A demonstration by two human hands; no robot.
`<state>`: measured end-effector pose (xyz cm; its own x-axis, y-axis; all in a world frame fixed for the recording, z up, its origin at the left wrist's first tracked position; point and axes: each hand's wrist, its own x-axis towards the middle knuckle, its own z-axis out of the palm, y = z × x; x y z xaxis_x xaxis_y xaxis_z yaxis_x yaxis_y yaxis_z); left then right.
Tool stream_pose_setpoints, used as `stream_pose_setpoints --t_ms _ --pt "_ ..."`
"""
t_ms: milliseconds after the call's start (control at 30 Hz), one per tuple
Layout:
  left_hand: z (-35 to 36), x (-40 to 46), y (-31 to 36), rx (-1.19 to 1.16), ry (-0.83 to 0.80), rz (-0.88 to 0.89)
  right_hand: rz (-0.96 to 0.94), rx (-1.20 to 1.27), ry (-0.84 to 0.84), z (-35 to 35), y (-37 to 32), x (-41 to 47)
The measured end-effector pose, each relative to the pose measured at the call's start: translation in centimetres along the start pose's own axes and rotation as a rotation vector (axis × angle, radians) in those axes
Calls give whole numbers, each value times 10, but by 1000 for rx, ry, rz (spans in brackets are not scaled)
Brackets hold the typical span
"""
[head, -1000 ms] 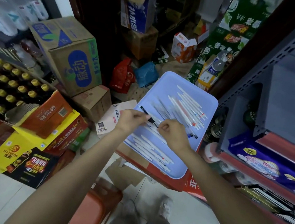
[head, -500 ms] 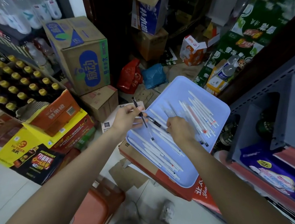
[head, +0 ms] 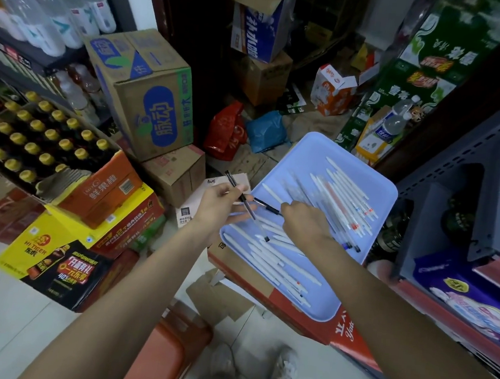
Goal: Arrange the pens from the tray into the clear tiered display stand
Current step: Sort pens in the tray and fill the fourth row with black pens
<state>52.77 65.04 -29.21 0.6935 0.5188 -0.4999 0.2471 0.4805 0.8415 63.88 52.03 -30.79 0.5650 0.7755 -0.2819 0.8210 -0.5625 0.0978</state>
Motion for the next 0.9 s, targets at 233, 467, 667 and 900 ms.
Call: stream_pose_setpoints --t_ms 233,467,667,900 --pt "21 -13 12 47 -92 109 325 1031 205 -30 25 -30" --pt "140 -42 44 596 -351 527 368 1479 489 -86 88 -108" --pt "256 -95 44 738 -559 712 468 1495 834 -99 175 -201" --pt "402 -153 10 798 -611 857 682 1383 951 -67 302 -328"
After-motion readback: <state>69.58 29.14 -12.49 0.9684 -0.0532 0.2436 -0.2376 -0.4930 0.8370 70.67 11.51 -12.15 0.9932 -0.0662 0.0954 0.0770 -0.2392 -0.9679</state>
